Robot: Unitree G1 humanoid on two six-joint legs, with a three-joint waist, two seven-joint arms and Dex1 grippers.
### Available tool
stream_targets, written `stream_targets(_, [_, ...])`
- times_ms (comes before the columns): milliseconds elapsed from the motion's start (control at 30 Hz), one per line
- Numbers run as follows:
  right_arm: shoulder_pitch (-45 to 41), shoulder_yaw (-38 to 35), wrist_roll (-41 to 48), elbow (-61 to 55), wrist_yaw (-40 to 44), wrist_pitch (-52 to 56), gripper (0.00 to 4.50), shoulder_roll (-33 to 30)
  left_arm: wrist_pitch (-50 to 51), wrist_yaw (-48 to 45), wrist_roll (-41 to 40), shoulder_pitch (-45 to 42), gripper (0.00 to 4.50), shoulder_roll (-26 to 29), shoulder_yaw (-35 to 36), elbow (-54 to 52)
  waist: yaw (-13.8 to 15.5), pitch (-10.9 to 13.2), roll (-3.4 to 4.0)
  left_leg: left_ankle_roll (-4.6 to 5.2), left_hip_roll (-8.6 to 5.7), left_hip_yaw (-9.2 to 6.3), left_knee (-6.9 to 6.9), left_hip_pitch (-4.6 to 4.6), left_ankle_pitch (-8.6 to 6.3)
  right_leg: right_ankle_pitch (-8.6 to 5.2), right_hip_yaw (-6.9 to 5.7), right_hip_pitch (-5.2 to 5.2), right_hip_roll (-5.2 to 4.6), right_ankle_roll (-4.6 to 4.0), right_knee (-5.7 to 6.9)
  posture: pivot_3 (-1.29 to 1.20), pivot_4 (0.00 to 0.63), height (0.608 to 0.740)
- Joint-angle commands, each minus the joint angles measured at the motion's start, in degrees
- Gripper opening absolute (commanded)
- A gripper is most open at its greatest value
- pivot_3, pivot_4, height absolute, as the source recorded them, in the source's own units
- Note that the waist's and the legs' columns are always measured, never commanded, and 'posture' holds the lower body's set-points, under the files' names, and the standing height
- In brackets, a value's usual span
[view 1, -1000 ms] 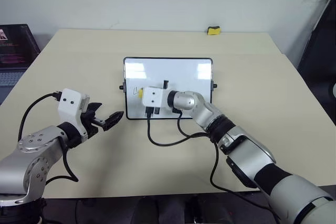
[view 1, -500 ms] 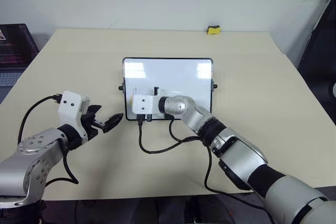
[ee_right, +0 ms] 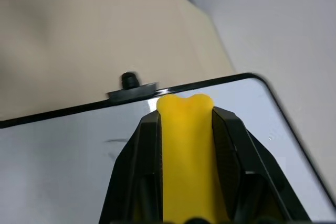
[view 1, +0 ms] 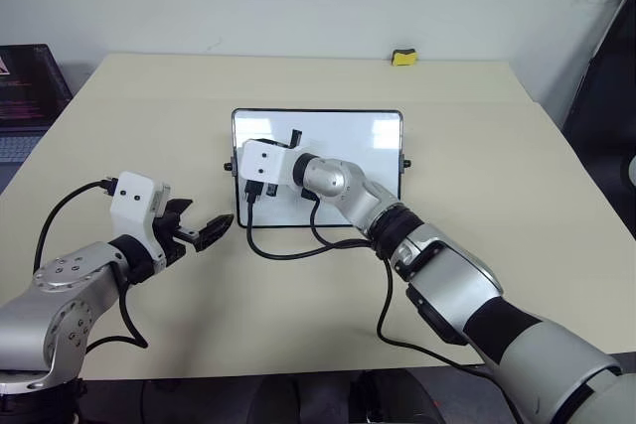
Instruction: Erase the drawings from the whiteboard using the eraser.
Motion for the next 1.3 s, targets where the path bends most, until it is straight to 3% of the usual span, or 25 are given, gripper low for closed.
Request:
stream_targets(33, [1.9,2.2,-1.0,-0.6,6.2,0.2,0.99,-0.2,-0.4,0.2,-0.2,-0.7,4.50,0.4,1.4,-2.2,0.0,0.0,0.00,0.00,0.00,0.00,0.00,0.00,0.00,0.00,0.00,0.00,0.00,0.00,0.00,0.00,0.150,0.740])
stream_targets(167, [3.2,2.9,-1.0,-1.6,9.3,1.2,0.99,-0.5,-0.4,0.2,-0.3,-0.7,4.50,0.4,1.3,-2.2,0.0,0.0,0.04,0.01,0.00,-0.01,0.01,0.06,0.00,0.00,-0.04,0.02,0.00,0.00,0.11,0.00,0.150,0.740])
stream_targets(400, [-0.4,-0.8,0.0,-0.8,0.5,1.7,0.99,-0.5,-0.4,0.1,-0.3,-1.0,4.50,0.4,1.1,-2.1,0.1,0.1,0.08,0.01,-0.01,-0.01,0.06,0.04,0.02,0.01,-0.09,0.03,0.01,-0.01,0.16,0.00,0.150,0.740])
stream_targets(567, [-1.1,-0.9,-0.6,0.8,-0.7,1.8,0.99,-1.2,-0.4,0.0,-0.3,-1.0,4.50,0.4,1.0,-2.1,0.1,0.0,0.05,0.01,-0.01,0.00,0.05,0.03,0.01,0.01,-0.07,0.02,0.00,-0.01,0.10,0.00,0.150,0.740])
stream_targets(900, [3.6,3.0,-1.8,-1.0,11.7,2.9,0.99,-2.7,-0.5,-0.1,-0.2,-1.0,4.50,0.4,1.0,-2.1,0.1,0.0,0.07,0.01,-0.01,0.00,0.05,0.09,0.02,0.01,-0.08,0.06,0.00,-0.01,0.15,0.00,0.150,0.740])
stream_targets(1167, [-0.6,-1.1,-0.8,-0.7,1.6,2.7,0.99,-3.1,-0.5,-0.3,-0.2,-0.8,4.50,0.5,1.1,-2.1,0.2,0.0,0.07,0.02,-0.01,-0.02,0.07,0.08,0.03,0.02,-0.10,0.07,0.01,-0.01,0.18,0.00,0.150,0.740])
stream_targets(1300, [-1.5,-1.3,-0.9,0.8,1.0,2.6,0.99,-4.1,-0.5,-0.3,-0.2,-0.9,4.50,0.5,1.1,-2.1,0.3,0.0,0.07,0.01,-0.03,-0.02,0.08,0.05,0.03,0.02,-0.11,0.06,0.00,-0.01,0.15,0.00,0.150,0.740])
